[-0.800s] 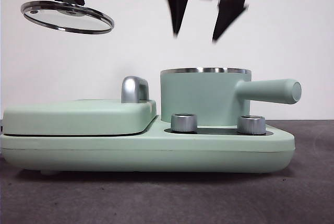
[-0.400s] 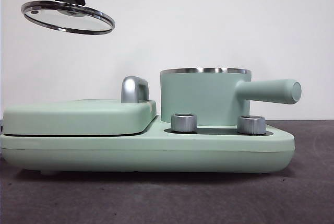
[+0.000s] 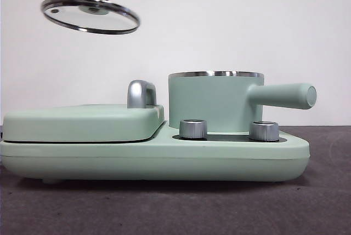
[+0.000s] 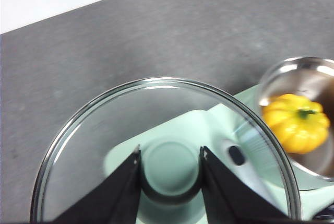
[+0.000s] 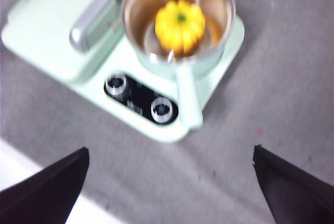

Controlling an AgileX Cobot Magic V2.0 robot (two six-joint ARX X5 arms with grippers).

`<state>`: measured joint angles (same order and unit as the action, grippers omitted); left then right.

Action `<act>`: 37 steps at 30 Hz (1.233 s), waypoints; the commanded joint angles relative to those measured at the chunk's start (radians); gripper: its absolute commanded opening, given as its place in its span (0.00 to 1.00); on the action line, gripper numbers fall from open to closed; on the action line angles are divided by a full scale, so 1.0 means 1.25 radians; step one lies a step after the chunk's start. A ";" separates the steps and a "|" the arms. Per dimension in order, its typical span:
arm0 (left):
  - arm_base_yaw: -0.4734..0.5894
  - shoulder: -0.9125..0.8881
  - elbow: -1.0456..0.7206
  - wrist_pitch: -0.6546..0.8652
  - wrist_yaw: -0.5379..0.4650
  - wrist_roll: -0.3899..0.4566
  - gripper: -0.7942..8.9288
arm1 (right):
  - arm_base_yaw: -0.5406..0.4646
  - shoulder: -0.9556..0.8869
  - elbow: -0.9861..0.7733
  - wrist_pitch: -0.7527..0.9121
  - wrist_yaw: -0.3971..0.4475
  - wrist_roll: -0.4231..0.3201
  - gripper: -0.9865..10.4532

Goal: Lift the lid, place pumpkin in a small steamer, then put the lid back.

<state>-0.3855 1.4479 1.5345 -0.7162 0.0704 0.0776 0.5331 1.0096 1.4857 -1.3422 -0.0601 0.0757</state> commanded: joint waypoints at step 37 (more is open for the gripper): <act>-0.302 0.266 0.022 0.356 0.000 -0.015 0.09 | 0.006 -0.522 -0.346 0.137 -0.108 0.062 0.52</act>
<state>-0.7528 1.7660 1.5345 -0.2970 0.0734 0.0452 0.5346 0.3592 1.0424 -1.1778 -0.1909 0.1390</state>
